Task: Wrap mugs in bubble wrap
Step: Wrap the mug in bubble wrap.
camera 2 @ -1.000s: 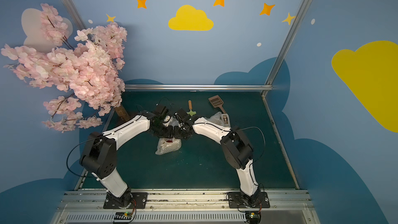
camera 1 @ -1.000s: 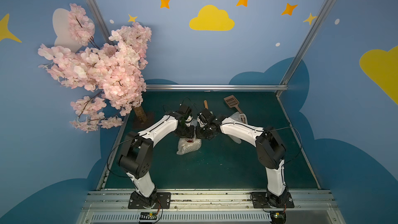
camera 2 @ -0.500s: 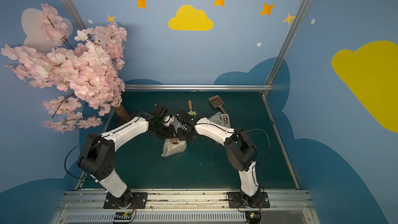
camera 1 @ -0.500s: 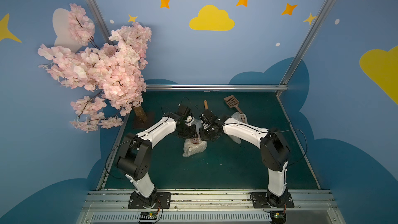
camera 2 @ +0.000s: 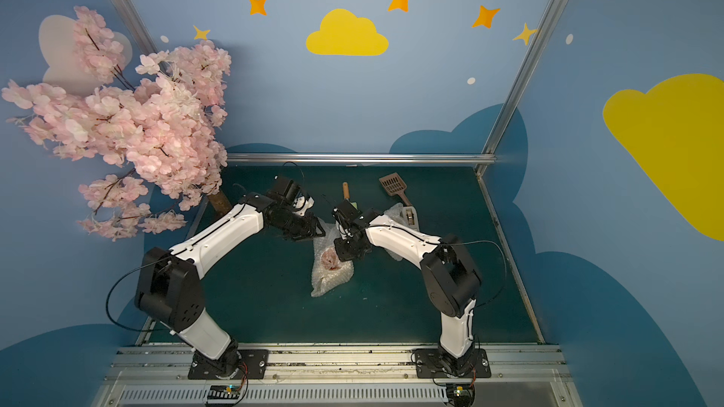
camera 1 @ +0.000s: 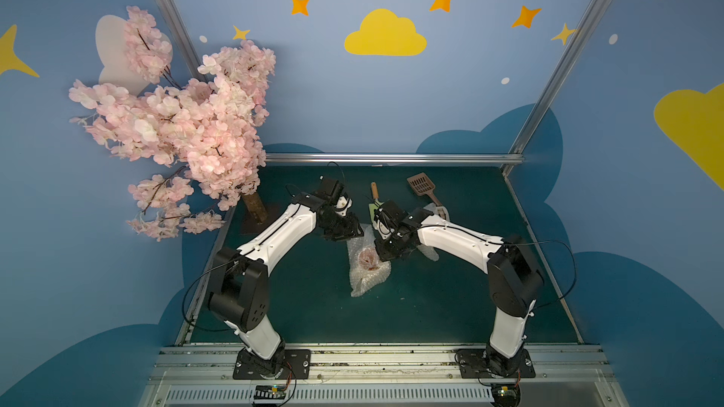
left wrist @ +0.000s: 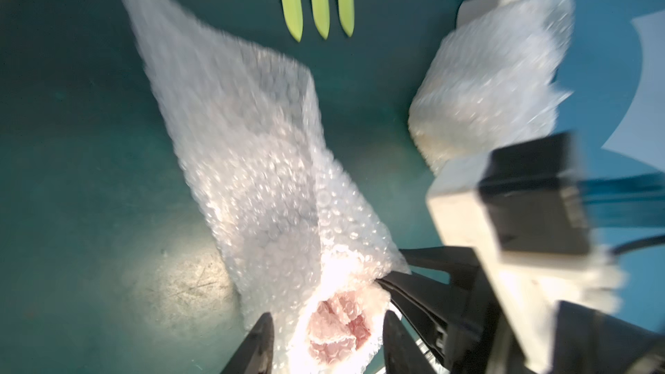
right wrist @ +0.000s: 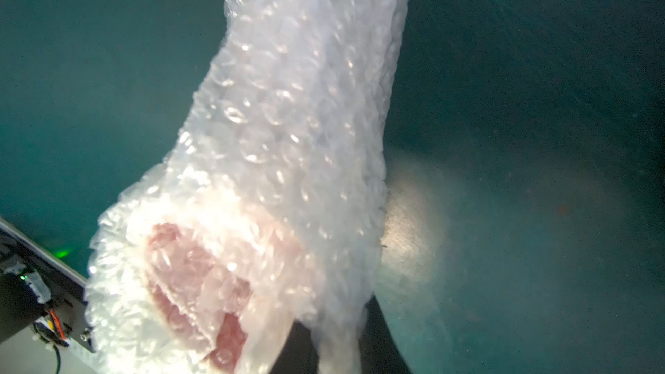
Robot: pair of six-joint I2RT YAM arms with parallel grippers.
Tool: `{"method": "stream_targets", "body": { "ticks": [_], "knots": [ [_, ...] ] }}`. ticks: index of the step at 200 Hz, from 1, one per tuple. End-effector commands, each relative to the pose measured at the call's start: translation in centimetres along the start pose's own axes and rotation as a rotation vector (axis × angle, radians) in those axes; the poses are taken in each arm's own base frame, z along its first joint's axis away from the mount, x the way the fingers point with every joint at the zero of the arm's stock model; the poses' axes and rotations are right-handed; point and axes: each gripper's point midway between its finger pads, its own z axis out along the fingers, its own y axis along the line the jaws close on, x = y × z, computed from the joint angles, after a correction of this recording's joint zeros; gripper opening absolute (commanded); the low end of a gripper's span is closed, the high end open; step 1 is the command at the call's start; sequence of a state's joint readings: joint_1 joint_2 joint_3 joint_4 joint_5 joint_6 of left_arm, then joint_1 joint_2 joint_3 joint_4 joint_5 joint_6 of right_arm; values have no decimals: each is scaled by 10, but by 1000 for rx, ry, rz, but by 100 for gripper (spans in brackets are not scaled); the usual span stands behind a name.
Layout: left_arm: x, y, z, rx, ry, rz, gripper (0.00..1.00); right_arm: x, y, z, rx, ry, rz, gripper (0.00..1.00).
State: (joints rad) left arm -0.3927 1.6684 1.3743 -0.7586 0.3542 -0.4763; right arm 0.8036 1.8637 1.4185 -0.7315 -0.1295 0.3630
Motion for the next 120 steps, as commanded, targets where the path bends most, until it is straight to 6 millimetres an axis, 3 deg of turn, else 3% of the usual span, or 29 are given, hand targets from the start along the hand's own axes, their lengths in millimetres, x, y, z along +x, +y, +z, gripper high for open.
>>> {"method": "stream_targets", "body": {
  "ticks": [1,20,69,120],
  "knots": [
    [1,19,-1,-71,21,-47,50,15,-3,-8,-33,51,-107,0],
    [-3,40,3,-93,19,-116,52,18,-2,-11,-64,66,-176,0],
    [-9,83,40,-92,-5,-217,61,19,-4,-16,-110,68,-240,0],
    [-27,95,46,37,-139,-273,67,24,-7,-13,-97,87,-255,0]
  ]
}}
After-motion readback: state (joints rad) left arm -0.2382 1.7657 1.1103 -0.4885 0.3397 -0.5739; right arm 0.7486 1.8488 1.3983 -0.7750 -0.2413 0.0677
